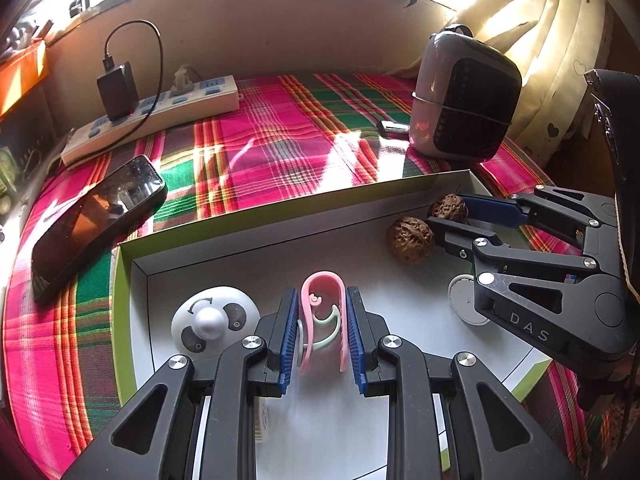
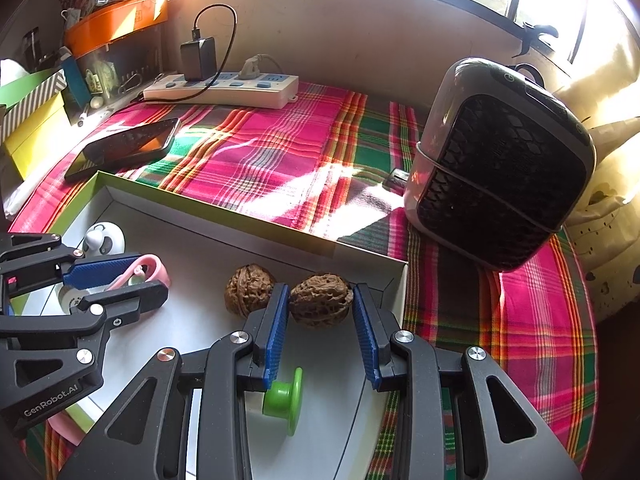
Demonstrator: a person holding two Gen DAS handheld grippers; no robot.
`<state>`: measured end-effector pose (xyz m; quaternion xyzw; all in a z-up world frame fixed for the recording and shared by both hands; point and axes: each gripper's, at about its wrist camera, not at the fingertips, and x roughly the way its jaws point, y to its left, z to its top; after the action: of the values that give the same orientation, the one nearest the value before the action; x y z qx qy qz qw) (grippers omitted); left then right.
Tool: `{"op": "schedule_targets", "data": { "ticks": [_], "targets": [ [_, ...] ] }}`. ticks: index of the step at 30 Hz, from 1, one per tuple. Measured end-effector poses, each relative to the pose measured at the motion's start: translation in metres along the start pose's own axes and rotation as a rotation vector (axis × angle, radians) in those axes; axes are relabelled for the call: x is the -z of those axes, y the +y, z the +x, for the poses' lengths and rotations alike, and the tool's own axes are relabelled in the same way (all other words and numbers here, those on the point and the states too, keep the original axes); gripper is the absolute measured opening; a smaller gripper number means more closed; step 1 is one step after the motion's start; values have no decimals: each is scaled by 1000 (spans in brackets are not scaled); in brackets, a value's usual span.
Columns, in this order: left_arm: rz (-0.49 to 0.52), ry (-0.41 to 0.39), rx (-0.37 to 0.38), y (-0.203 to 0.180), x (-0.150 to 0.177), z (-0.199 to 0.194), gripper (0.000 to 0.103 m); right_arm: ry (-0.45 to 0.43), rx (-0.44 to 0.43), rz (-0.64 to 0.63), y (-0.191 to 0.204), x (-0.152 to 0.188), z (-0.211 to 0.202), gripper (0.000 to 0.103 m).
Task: Organize objects
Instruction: 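Open left gripper to drop the clip while right gripper releases the walnut in the box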
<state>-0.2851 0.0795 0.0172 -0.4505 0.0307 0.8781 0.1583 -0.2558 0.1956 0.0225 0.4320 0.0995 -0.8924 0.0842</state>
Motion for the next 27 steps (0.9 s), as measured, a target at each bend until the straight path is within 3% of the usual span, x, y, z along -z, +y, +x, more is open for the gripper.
{"op": "schedule_targets", "data": {
  "ticks": [18, 22, 27],
  "targets": [
    [2, -4, -11, 0, 2, -4, 30, -13, 14, 5, 0, 1, -5, 34],
    [8, -21, -19, -1, 4, -11, 33, -30, 19, 11, 1, 1, -11, 42],
    [16, -40, -32, -3, 7, -20, 33, -46, 19, 20, 2, 3, -20, 42]
  ]
}}
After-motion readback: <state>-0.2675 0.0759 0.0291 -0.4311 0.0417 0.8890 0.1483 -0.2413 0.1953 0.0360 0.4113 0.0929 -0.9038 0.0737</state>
